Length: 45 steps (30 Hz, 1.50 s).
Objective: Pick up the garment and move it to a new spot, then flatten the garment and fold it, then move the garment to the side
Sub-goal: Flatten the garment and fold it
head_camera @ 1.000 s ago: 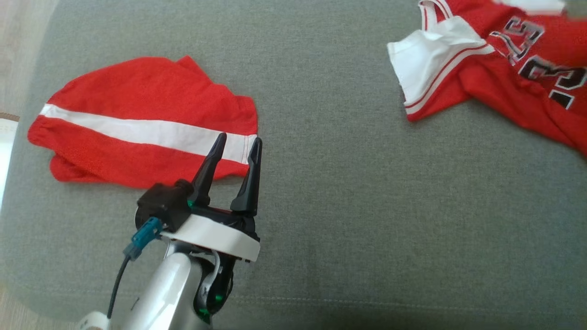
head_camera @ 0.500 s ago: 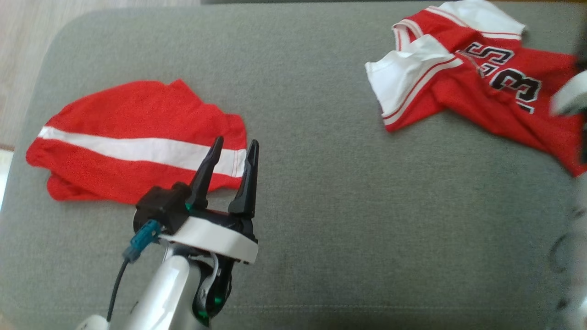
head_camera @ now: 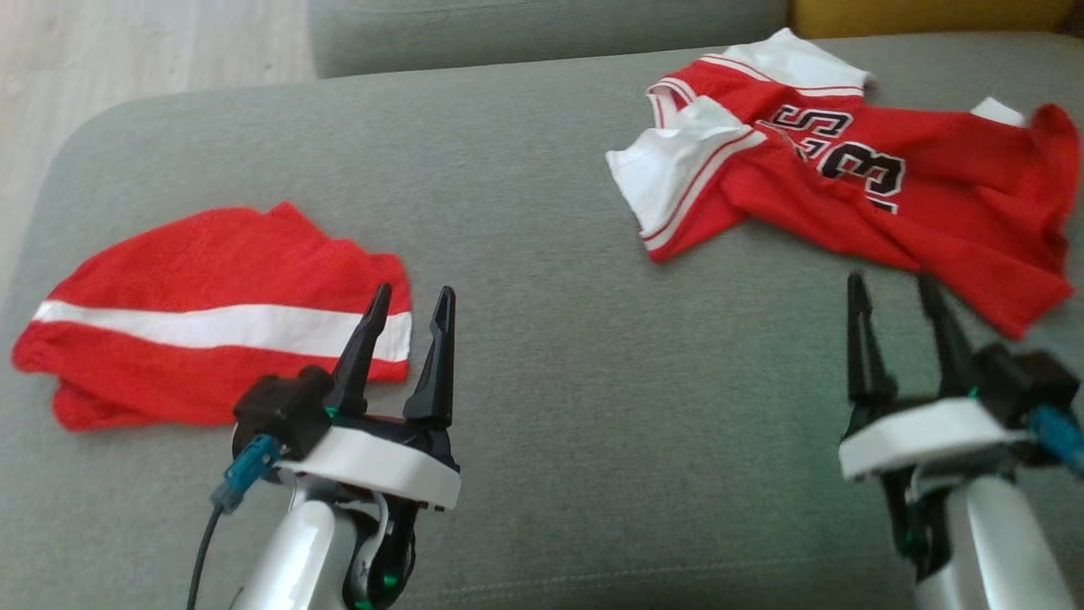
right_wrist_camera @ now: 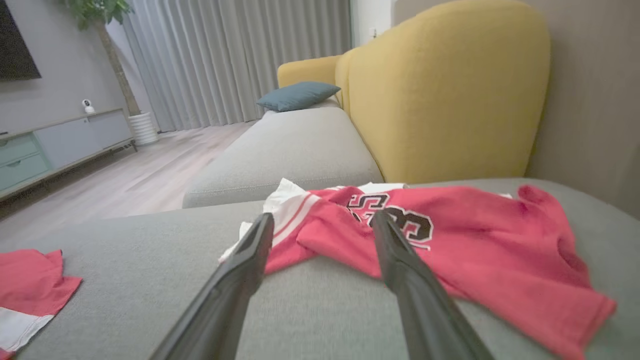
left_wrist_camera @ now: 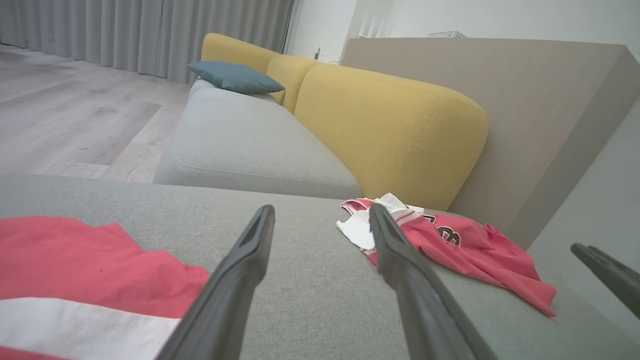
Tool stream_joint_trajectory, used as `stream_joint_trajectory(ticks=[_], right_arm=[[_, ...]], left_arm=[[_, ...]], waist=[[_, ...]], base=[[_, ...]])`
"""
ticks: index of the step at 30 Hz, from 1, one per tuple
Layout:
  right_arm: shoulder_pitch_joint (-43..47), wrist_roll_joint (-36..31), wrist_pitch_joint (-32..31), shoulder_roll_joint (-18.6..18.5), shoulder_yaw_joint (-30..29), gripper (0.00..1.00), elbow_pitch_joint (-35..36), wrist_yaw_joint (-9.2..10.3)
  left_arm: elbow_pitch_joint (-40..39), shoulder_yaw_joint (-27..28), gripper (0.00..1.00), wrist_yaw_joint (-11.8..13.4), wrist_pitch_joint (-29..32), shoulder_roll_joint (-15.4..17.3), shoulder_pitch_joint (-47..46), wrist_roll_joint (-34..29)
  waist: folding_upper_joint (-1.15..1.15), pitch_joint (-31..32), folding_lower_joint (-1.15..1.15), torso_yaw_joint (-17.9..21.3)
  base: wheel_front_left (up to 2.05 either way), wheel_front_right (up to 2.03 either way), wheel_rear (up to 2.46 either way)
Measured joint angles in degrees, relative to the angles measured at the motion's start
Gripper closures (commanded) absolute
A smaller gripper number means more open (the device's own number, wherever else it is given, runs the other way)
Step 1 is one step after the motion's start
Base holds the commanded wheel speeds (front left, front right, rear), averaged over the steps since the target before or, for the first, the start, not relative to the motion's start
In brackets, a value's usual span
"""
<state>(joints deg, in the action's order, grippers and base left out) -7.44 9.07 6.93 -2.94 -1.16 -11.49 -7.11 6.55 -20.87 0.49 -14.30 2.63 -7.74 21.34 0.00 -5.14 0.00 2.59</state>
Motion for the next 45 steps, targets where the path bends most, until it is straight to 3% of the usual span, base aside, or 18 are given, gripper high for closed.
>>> stream_joint_trajectory(ticks=[6,10,21,28,35,41,42,43,45], right_arm=[[0.86,1.54,0.97,0.21,0.49,0.00,1.53,0.00],[0.20,1.48,0.89,0.23,0.74,0.00,2.87,0.00],[-4.02,1.04,0.42,0.27,3.66,0.00,6.79,0.00],[-5.84,2.20,1.69,0.30,7.21,0.00,7.20,0.00],[-6.33,3.05,2.74,0.31,8.58,0.00,7.35,0.00],[-6.33,3.07,3.24,0.31,8.56,0.00,6.80,0.00],[-6.34,3.05,3.24,0.31,8.55,0.00,6.68,0.00],[-6.34,3.05,3.25,0.31,8.50,0.00,6.65,0.00],[-6.41,3.05,3.33,0.31,8.17,0.00,6.65,0.00]], left_arm=[[1.87,-0.09,0.00,-0.99,-0.01,0.00,-0.29,-0.02],[7.17,-1.33,0.00,-1.52,0.14,-0.01,-4.41,0.31],[28.25,-4.74,0.00,-2.52,12.35,-0.18,-33.97,-0.65],[42.54,-6.30,0.00,-2.76,17.03,0.21,-46.15,-3.44],[52.16,-6.17,0.00,-2.42,16.61,1.03,-53.37,-4.12],[56.66,-6.23,0.00,-3.53,14.86,0.87,-56.23,-3.94],[57.28,-6.36,0.06,-3.77,14.86,0.78,-56.57,-3.94],[57.95,-6.55,0.98,-4.08,14.86,0.69,-56.89,-3.93],[58.91,-6.69,1.00,-4.55,14.60,0.68,-57.38,-3.47]], waist=[[0.00,-0.71,0.00,2.52],[0.00,-2.90,0.00,4.43],[0.00,-12.83,0.00,11.90],[0.00,-18.66,0.00,17.06],[0.00,-22.23,0.01,21.14],[0.00,-23.19,0.00,22.31],[0.00,-23.22,0.00,22.33],[0.00,-23.24,0.00,22.33],[0.00,-23.20,0.01,22.28]], base=[[0.00,0.00,0.00],[0.00,0.00,0.00],[0.00,0.00,0.00],[0.00,0.00,0.00],[0.00,0.00,0.00],[0.00,0.00,0.00],[0.00,0.00,0.00],[0.00,0.00,0.00],[0.00,0.00,0.00]])
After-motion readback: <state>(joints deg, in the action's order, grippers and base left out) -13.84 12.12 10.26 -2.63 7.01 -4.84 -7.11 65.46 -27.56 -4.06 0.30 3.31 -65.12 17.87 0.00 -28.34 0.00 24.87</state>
